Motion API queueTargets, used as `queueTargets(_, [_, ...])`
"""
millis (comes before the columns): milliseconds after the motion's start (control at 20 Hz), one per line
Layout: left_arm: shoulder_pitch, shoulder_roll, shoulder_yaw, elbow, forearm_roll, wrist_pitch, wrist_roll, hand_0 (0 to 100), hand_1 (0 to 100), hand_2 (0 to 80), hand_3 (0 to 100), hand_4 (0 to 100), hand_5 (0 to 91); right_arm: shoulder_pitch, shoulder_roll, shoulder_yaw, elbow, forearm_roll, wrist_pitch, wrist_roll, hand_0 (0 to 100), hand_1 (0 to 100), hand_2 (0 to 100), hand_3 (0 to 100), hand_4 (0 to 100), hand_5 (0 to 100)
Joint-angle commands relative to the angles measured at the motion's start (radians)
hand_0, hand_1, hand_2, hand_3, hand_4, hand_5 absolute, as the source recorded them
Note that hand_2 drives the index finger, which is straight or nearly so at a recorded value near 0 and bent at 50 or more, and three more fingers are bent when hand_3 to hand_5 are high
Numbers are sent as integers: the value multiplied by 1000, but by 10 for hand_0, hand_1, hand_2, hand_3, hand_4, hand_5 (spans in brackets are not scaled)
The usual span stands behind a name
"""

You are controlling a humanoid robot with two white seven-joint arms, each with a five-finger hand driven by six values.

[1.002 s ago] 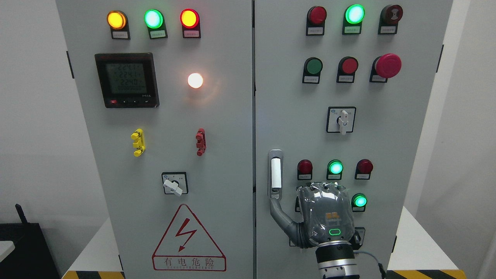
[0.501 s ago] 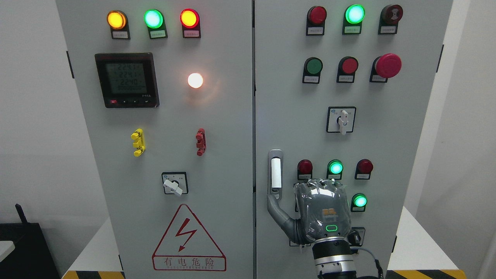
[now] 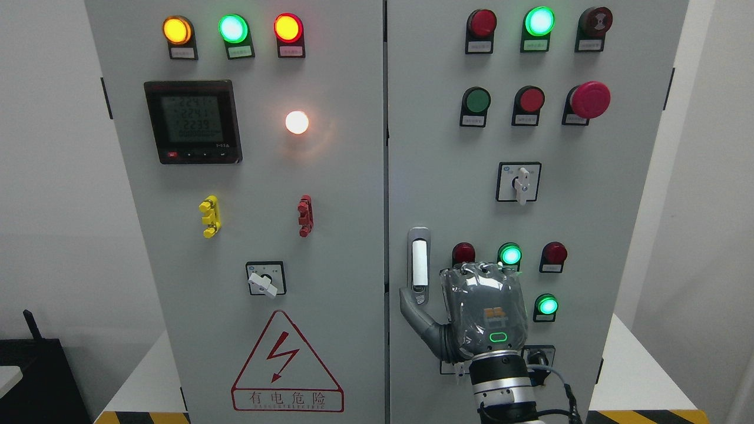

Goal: Release door handle
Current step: 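Close the right hand fingers around the silver latch handle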

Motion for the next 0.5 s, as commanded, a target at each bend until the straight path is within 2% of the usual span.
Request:
queueTargets(0, [0, 0, 11, 17, 0, 1, 1, 120, 389, 0, 0, 0, 0, -9, 1, 7, 16, -2, 1, 1, 287, 0, 979, 1000, 1000, 950])
queueTargets(451, [0, 0, 11, 17, 0, 1, 1, 120, 389, 0, 0, 0, 0, -9, 1, 3, 34, 0, 1, -1, 287, 0, 978, 1000, 1000, 950])
